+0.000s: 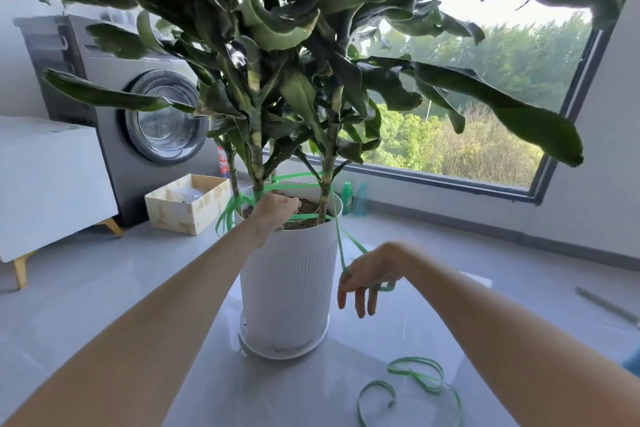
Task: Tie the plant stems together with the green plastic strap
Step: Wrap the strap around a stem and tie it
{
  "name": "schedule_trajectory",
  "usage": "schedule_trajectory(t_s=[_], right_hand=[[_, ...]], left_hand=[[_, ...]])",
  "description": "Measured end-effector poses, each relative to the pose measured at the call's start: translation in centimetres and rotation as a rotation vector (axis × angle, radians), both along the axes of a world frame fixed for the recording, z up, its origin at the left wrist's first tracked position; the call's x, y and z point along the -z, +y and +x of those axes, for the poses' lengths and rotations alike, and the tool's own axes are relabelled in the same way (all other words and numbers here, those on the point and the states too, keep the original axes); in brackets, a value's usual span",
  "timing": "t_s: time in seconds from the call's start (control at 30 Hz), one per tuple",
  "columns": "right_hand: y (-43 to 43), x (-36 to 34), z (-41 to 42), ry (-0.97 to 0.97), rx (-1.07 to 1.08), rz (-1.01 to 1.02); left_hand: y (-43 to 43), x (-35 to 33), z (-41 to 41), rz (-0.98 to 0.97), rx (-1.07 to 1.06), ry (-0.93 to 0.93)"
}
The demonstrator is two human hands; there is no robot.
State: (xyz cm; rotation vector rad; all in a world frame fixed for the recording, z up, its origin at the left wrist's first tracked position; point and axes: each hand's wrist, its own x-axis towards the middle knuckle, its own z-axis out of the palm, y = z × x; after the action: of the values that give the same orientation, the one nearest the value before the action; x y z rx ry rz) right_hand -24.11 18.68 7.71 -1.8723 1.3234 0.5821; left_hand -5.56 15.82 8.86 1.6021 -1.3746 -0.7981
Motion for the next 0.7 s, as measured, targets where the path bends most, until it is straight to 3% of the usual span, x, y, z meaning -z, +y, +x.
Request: schedule_trajectory(t_s=[0.33,0.5,0.57,0.7], right_hand=[[-0.8,1.6,0.0,-0.059,0.032,0.134],[-1.5,4.1,0.1,0.114,-0.029,0.076],[-1.9,4.7,-0.1,0.177,-0.030,-0.040],[-1.5,4.3,-0.6,0.236,0.027,-0.243]], left_hand=[[-2.2,1.2,-5.0,0.187,0.274,0.216],[-2.8,1.6,-4.8,0.101,0.148,0.356],[-2.5,1.6,-3.5,0.055,0.081,0.240],[-1.9,1.6,-0.2,-0.114,0.060,-0.176]])
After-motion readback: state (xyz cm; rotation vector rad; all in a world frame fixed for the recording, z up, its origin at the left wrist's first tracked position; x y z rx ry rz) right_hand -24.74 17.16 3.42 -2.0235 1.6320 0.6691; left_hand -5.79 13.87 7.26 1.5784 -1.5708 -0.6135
